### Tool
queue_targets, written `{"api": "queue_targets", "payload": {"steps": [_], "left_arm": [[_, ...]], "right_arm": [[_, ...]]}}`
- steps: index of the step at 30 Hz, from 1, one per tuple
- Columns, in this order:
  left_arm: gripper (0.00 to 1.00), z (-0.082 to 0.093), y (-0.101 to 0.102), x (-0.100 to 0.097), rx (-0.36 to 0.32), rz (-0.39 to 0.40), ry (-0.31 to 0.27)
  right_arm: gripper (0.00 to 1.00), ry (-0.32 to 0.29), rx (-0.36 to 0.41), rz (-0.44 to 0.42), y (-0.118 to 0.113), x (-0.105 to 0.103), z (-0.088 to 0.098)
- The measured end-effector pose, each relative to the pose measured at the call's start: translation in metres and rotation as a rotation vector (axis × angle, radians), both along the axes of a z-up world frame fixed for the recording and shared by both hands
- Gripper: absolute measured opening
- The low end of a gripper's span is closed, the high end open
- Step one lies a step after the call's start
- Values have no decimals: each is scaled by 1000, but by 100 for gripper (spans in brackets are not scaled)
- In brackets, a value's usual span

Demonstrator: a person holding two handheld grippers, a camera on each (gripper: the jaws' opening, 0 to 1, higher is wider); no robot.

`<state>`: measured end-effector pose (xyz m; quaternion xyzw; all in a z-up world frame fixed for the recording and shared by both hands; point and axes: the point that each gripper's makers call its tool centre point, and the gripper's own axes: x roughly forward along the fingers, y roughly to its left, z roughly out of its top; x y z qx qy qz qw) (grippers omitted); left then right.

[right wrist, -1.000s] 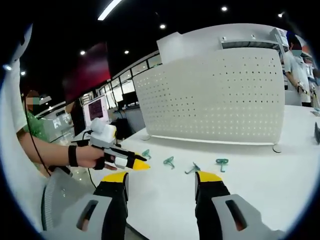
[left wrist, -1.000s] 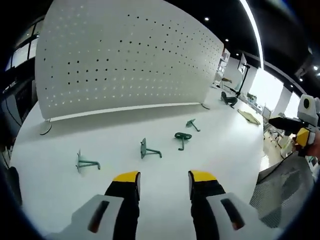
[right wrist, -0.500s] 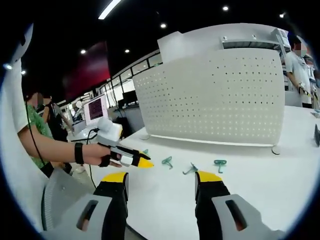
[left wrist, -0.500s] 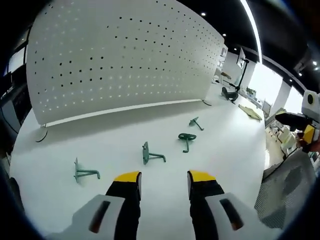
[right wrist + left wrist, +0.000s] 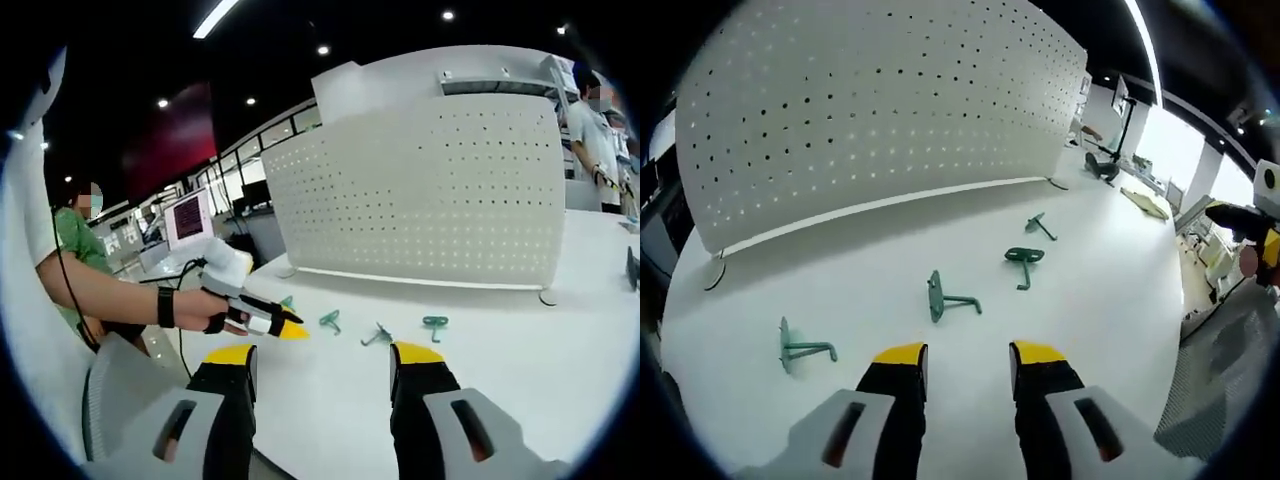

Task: Insert the hook assembly into the mounting plate slot until the hook locks in place.

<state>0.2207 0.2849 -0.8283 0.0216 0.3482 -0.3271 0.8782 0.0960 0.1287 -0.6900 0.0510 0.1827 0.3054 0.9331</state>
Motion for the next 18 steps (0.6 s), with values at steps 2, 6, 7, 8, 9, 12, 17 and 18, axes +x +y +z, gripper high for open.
{"api": "queue_targets", "payload": {"steps": [2,6,7,8,9,12,17,18], "left_arm": [[34,-1,-1,1,-1,3,1],[32,-2,-3,6,7,2,-12],[30,-3,-3,7,9,3,-11],[30,-3,-3,8,8,7,-12],[30,-3,-3,10,3,8,-12],[29,-6,-5,12,-5,6,1],[26,-7,-5,18,-3,13,-11],[25,-8,-4,19,4,20,-17]], "right_arm": [[54,1,-2,0,0,-1,0],[54,3,-4,3,0,-1,-1],[54,3,-4,3,0,-2,-1],[54,4,-4,3,0,-2,-1],[54,3,-4,3,0,-2,0],[54,6,-6,0,-2,-2,0],[54,9,-10,-5,-4,-1,-1],[54,14,-10,-5,-4,-2,-2]]}}
